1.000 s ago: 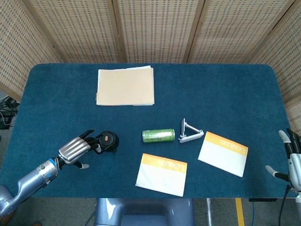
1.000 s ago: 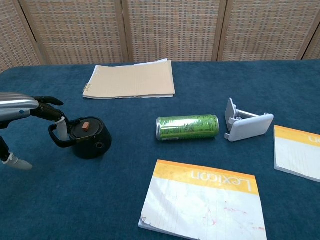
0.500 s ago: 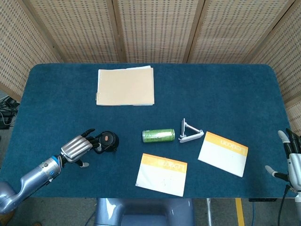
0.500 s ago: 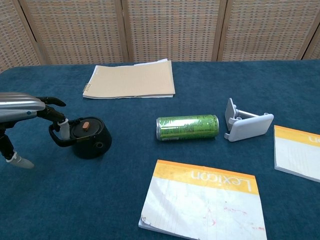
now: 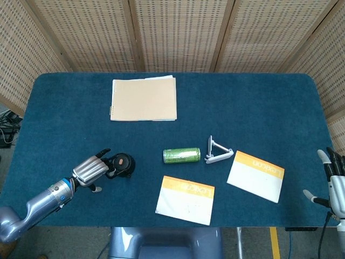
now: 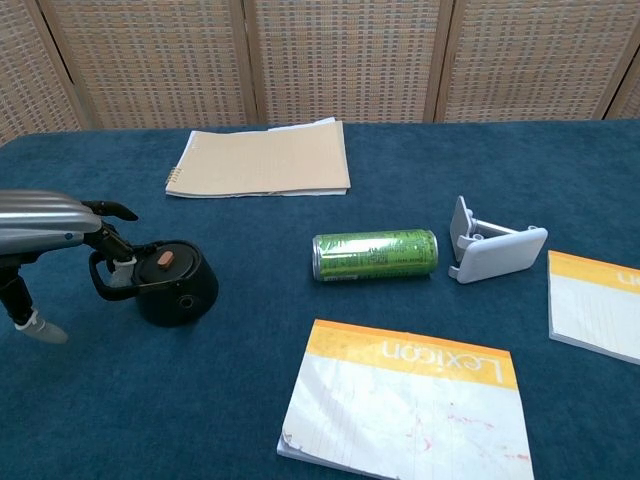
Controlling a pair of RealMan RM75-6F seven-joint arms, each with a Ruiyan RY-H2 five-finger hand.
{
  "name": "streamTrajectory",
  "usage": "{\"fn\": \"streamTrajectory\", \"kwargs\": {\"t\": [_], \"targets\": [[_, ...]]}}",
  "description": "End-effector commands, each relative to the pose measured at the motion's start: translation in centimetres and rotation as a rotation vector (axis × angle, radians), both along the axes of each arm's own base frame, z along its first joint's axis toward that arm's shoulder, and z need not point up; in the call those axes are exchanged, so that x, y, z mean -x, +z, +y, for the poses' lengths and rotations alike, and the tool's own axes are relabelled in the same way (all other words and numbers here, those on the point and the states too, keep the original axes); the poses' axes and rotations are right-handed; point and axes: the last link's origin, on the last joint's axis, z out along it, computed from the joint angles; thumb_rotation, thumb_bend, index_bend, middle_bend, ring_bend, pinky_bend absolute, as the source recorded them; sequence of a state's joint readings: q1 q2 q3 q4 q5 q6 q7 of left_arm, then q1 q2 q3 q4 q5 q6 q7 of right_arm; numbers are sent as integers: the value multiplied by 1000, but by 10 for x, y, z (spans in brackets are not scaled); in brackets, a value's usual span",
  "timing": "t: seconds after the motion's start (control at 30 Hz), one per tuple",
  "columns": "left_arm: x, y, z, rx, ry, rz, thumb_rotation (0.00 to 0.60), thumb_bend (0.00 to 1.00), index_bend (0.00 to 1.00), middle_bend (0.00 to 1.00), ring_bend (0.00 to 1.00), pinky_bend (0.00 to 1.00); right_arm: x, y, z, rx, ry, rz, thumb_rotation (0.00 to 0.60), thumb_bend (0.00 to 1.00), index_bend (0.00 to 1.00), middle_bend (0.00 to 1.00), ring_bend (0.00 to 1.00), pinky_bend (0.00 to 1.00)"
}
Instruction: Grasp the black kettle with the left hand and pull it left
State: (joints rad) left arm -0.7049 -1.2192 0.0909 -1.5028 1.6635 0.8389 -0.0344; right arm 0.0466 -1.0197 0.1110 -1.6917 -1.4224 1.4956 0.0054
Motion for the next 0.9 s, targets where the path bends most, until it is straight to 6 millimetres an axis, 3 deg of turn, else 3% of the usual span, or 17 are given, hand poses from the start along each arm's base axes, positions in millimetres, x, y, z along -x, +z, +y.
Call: {"fn": "streamTrajectory", "kwargs": {"t": [0.03,0.73,0.8,0.9], "targets": [[1,-2,1,-1,1,9,600,0,505,422,359,0,0,-1,0,-2,0,0,600,0,0,0,0,0],[10,-12,-1,16,3,51,600,0,533,445,375,0,1,-5,-3,-17,-9,3,600,0,0,0,0,0],[10,-13,-1,15,4,50,600,0,570,481,396,0,1,-5,-3,-18,-10,2,600,0,0,0,0,0],[9,-13,0,15,10,47,600,0,729,637,470,0,1,-5,-3,-18,-11,1,600,0,0,0,0,0]]}}
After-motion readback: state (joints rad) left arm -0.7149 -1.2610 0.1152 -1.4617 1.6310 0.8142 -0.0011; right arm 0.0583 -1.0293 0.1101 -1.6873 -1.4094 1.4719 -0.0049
